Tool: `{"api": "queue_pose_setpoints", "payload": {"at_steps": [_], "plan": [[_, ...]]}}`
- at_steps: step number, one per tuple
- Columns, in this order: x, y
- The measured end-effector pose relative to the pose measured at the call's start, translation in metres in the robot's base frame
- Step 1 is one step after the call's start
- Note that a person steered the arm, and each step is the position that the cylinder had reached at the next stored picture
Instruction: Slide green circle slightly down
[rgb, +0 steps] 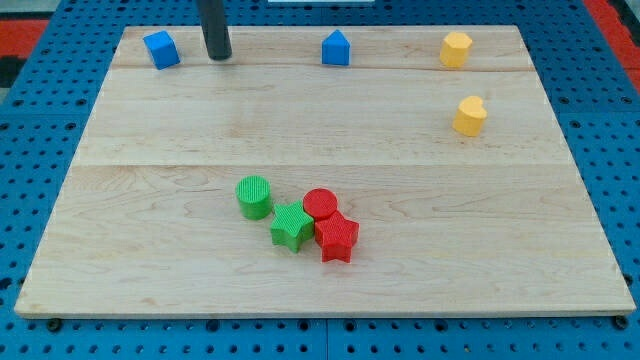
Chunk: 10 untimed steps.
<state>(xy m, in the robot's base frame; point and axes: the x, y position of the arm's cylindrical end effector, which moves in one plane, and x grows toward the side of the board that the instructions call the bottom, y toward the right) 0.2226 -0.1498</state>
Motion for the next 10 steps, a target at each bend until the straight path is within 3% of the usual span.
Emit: {"api": "queue_pose_setpoints", "payload": {"at_steps": [1, 7, 10], "plan": [[-0.03, -0.022], [-0.009, -0.093], [0.072, -0.035]]}}
